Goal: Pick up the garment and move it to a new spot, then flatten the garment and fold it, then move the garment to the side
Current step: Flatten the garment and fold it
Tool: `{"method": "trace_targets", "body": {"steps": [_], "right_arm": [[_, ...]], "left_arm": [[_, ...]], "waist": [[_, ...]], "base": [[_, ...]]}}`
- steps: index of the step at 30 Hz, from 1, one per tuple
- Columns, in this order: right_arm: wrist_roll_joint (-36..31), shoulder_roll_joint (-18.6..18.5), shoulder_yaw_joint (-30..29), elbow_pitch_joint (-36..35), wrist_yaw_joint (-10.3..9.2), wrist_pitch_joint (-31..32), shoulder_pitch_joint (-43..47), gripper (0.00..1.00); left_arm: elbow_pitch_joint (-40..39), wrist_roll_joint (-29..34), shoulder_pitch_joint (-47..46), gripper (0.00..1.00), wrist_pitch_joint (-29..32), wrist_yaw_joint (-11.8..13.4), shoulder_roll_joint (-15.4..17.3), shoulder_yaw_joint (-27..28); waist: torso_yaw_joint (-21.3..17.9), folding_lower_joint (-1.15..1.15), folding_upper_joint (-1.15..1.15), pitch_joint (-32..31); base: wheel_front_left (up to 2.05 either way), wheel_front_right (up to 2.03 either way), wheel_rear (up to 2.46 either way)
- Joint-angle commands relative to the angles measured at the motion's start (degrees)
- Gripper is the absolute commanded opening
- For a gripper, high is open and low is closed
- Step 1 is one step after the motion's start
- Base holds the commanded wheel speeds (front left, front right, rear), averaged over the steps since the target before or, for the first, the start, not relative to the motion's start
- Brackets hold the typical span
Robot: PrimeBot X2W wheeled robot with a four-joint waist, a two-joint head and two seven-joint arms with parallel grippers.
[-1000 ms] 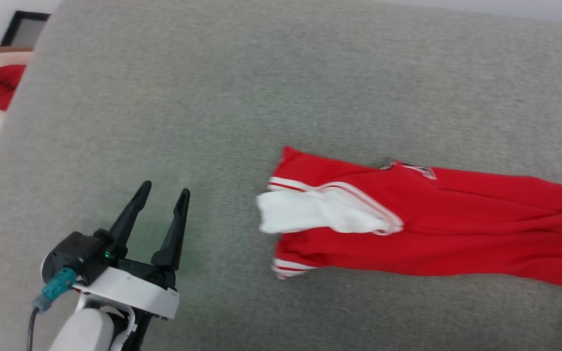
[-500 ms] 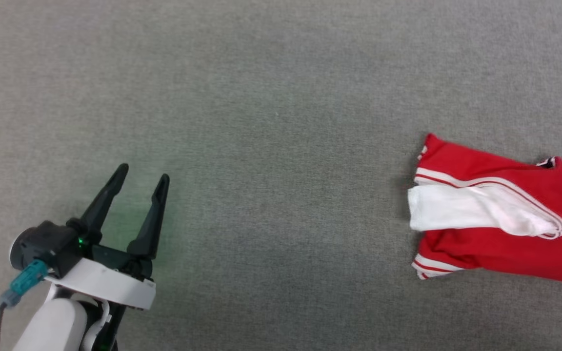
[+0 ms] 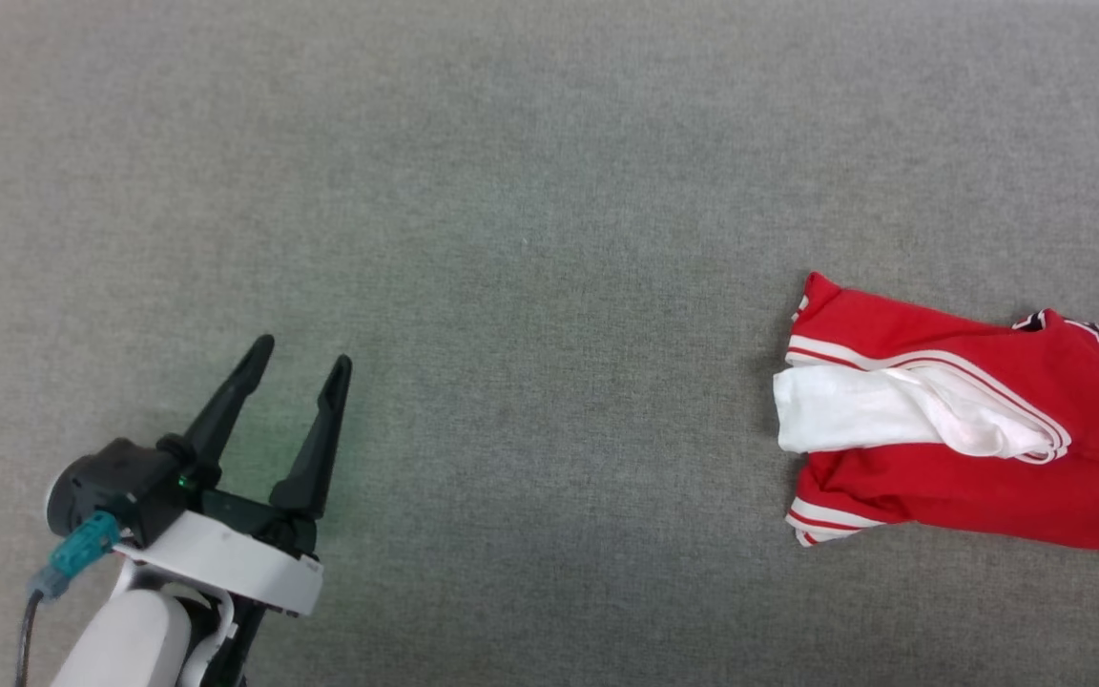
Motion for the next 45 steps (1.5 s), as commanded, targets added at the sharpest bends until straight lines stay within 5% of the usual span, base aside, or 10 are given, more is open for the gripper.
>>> {"method": "trace_targets", "body": {"steps": [1, 9, 18, 42, 43, 45], "right_arm": [[0.4, 0.3, 1.5, -1.1, -0.05, 0.4, 0.6, 0.0], [2.4, 4.8, 18.6, -15.9, -0.05, 8.0, 2.7, 0.0], [3.3, 7.6, 31.8, -22.0, -0.05, 11.8, 1.1, 0.0], [4.4, 6.8, 40.0, 3.6, -0.05, 1.1, -3.5, 0.0], [4.6, 6.9, 40.2, 3.8, -0.05, 0.6, -3.5, 0.11], [5.9, 7.4, 40.5, 3.8, -0.05, -0.7, -3.7, 0.56]], "left_arm": [[0.1, 0.0, 0.2, 1.0, 0.0, -0.1, -0.1, 0.0], [1.1, -0.1, 1.0, 1.0, 0.0, -0.1, -2.0, -0.2], [1.4, -0.1, 1.4, 1.0, 0.0, -0.1, -3.4, 0.2], [2.1, -1.0, 0.4, 1.0, 0.0, -0.1, -4.7, -0.8], [2.2, -1.0, 0.6, 1.0, 0.0, -0.1, -4.7, -0.7], [2.5, -1.1, 1.0, 1.0, 0.0, -0.1, -4.7, -0.7]], "waist": [[0.4, 0.0, 0.0, -0.9], [2.6, 0.0, 0.0, -3.3], [5.4, 0.0, 0.0, -4.1], [6.6, 0.0, 0.0, -3.4], [6.4, 0.0, 0.0, -3.7], [6.0, 0.0, 0.0, -4.5]], "base": [[0.0, 0.0, 0.0], [0.0, 0.0, 0.0], [0.0, 0.0, 0.0], [0.0, 0.0, 0.0], [0.0, 0.0, 0.0], [0.0, 0.0, 0.0]]}}
